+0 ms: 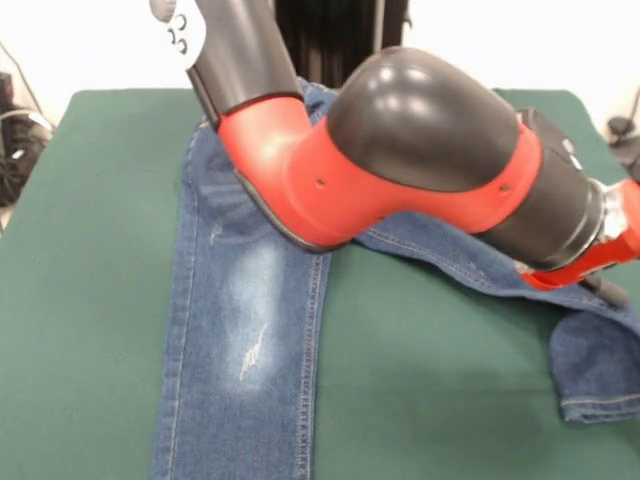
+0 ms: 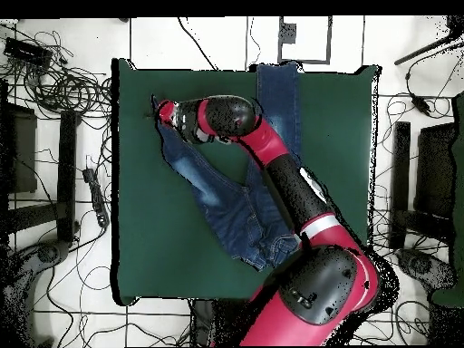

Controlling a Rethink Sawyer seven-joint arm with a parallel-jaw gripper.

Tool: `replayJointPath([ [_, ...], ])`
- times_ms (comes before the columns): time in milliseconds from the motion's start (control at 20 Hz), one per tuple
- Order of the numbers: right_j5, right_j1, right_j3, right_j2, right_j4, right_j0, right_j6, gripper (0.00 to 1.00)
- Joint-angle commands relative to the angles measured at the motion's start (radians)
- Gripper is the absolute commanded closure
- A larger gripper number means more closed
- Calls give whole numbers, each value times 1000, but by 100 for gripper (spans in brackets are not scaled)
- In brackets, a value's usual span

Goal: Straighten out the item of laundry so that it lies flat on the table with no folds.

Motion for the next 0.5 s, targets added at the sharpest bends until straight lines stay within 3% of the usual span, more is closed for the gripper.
replayJointPath([
  [50, -56, 35, 7, -119, -136, 46, -84, 0],
  [500, -97, -9, -66, -197, -282, 83, -13, 0],
])
